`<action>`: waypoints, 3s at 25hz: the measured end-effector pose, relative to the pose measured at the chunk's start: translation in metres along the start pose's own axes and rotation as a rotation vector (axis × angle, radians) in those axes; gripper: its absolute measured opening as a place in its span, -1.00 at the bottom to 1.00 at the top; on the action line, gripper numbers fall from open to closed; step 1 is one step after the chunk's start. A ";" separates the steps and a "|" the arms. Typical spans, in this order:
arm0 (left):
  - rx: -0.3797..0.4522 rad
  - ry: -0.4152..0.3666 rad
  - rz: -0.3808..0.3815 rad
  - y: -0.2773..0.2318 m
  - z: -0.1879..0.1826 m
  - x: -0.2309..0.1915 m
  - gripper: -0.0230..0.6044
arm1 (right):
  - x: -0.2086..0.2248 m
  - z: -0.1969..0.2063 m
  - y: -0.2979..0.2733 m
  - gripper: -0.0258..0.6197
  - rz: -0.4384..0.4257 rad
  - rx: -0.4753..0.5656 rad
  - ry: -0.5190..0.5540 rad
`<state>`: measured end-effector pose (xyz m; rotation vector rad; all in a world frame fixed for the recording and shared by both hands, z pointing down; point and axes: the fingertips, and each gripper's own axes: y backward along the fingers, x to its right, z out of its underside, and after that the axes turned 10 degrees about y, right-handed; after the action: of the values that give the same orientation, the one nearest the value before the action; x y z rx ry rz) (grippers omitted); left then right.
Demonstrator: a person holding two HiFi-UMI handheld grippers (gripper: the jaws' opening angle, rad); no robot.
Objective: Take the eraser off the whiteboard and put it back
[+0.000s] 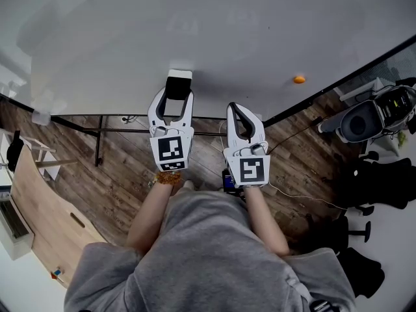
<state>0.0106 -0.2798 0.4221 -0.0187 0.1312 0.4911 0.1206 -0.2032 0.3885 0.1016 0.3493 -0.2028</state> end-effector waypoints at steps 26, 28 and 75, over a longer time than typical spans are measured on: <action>-0.042 -0.035 -0.042 0.050 0.007 -0.009 -0.18 | -0.035 -0.008 0.001 -0.89 -0.076 0.021 -0.024; -0.045 -0.034 -0.050 0.055 0.008 -0.011 -0.18 | -0.037 -0.010 0.001 -0.89 -0.078 0.008 -0.019; -0.036 -0.020 -0.110 0.148 0.013 -0.040 -0.40 | -0.125 -0.026 0.017 -0.89 -0.214 0.055 -0.050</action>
<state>-0.0927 -0.1680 0.4419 -0.0561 0.1008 0.3837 0.0003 -0.1606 0.4087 0.1127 0.3042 -0.4263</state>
